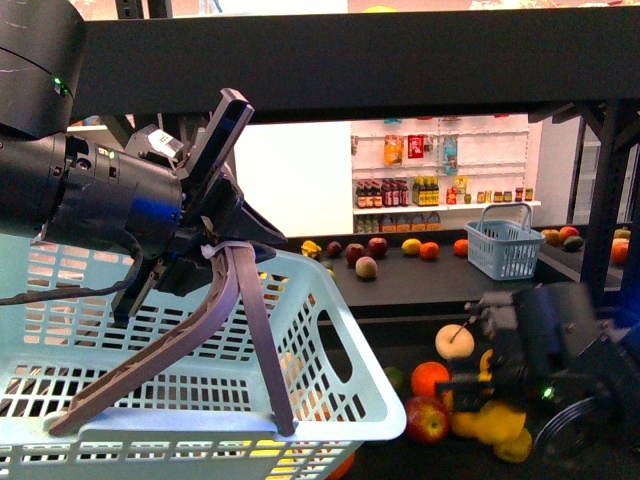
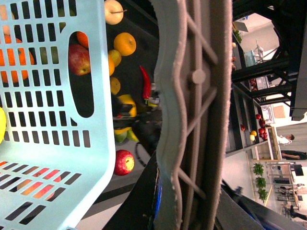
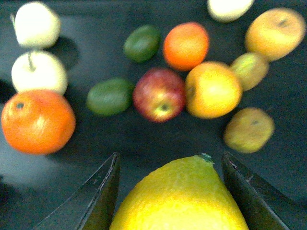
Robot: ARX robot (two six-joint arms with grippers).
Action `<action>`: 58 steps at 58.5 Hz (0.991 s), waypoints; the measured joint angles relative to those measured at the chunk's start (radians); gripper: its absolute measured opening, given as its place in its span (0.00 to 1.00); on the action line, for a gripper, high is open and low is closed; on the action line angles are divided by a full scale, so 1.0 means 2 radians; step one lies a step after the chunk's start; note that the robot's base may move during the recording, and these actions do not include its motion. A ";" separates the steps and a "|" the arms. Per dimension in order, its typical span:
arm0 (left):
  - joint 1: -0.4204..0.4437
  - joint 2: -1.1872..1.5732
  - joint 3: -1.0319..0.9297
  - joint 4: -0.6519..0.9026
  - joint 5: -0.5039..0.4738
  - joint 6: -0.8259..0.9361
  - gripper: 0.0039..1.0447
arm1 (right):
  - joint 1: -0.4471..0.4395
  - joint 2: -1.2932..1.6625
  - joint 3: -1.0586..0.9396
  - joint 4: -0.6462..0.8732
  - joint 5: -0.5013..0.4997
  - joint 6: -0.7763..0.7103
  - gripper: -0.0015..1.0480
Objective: Pick lemon from shelf
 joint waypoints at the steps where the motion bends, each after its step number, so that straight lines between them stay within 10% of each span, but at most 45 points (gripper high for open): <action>1: 0.000 0.000 0.000 0.000 0.000 0.000 0.12 | -0.002 -0.007 -0.004 0.002 0.000 0.002 0.57; 33: 0.000 0.000 0.000 0.000 0.000 0.000 0.12 | 0.089 -0.192 -0.094 0.041 -0.195 0.198 0.56; 52: 0.000 0.000 0.000 0.000 0.000 0.000 0.12 | 0.138 -0.181 -0.108 0.054 -0.212 0.189 0.56; 58: 0.000 0.000 0.000 0.000 0.000 0.000 0.12 | 0.146 -0.173 -0.113 0.065 -0.211 0.179 0.73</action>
